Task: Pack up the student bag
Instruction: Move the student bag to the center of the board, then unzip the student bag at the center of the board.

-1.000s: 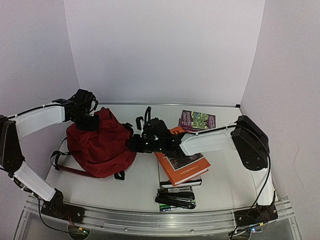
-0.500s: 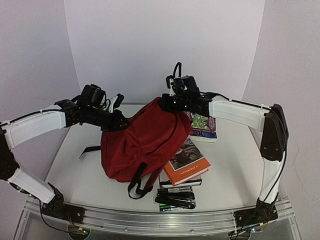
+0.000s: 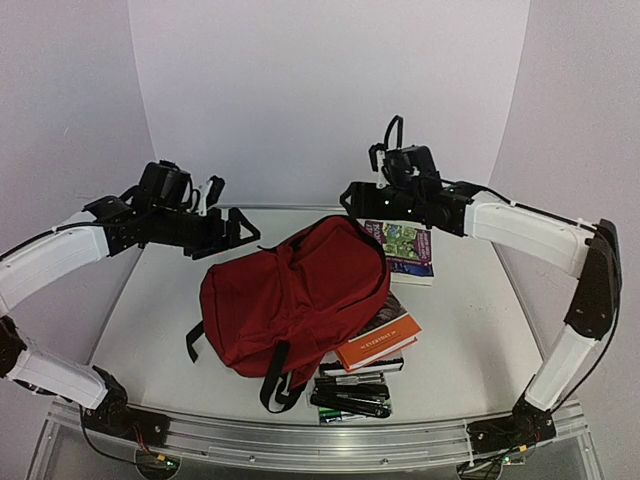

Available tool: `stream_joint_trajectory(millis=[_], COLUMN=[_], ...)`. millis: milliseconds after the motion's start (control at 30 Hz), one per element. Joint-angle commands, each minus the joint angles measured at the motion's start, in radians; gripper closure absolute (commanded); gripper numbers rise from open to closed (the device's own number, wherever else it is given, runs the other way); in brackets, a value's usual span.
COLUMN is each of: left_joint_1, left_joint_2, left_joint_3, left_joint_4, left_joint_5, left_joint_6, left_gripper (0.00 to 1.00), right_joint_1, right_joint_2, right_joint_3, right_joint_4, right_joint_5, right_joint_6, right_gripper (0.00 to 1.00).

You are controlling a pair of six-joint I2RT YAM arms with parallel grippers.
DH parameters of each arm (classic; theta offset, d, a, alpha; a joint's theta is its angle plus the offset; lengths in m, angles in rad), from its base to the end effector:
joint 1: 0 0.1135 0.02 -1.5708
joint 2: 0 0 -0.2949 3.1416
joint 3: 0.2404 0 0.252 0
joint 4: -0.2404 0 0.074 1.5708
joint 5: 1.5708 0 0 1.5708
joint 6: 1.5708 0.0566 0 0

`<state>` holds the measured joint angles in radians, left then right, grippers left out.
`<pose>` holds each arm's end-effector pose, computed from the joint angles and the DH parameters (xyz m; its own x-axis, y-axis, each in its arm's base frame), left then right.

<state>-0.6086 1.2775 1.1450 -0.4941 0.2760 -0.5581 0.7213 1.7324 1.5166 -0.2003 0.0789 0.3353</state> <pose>0.2286 -0.1781 0.3476 -0.7953 -0.0668 -0.6025 0.3655 0.7401 -0.5645 0.3324 0.2863 0.3580 -0.4854 0.0100 -0.8742 -0.4706 0.8397 0.2709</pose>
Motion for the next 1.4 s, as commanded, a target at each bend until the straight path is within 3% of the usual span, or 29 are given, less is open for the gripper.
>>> stream_joint_trajectory(millis=[0, 200, 400, 467, 533, 667, 833, 933, 1100, 1367], left_joint_1=[0.142, 0.189, 0.199, 0.199, 0.200, 0.201, 0.203, 0.202, 0.202, 0.202], left_joint_2=[-0.048, 0.046, 0.188, 0.190, 0.179, 0.134, 0.110, 0.155, 0.247, 0.388], left_joint_3=[0.021, 0.045, 0.073, 0.043, 0.011, -0.045, -0.095, -0.076, -0.043, 0.058], left_joint_4=[-0.027, 0.031, 0.043, 0.071, 0.092, 0.097, 0.125, 0.147, 0.262, 0.346], left_joint_5=[-0.038, 0.020, 0.032, 0.029, 0.030, 0.029, 0.043, 0.096, 0.176, 0.173], left_joint_6=[0.010, 0.049, 0.034, 0.019, 0.002, -0.007, -0.013, -0.016, -0.024, -0.020], left_gripper=[0.04, 0.04, 0.11, 0.11, 0.11, 0.12, 0.12, 0.13, 0.30, 0.33], right_joint_1=[0.015, 0.152, 0.277, 0.312, 0.333, 0.363, 0.382, 0.383, 0.385, 0.384], right_joint_2=[-0.122, -0.073, 0.117, 0.194, 0.262, 0.300, 0.287, 0.275, 0.246, 0.231], right_joint_3=[-0.042, -0.045, 0.053, 0.082, 0.111, 0.100, -0.024, -0.086, -0.188, -0.240], right_joint_4=[0.029, 0.030, 0.033, 0.030, 0.010, 0.004, 0.081, 0.137, 0.249, 0.294], right_joint_5=[-0.062, -0.072, -0.013, 0.072, 0.154, 0.196, 0.204, 0.189, 0.181, 0.174], right_joint_6=[0.042, 0.049, 0.036, 0.009, -0.007, -0.005, 0.019, 0.035, 0.059, 0.099], right_gripper=[0.23, 0.20, 0.27, 0.30, 0.39, 0.79, 0.97, 1.00, 1.00, 1.00])
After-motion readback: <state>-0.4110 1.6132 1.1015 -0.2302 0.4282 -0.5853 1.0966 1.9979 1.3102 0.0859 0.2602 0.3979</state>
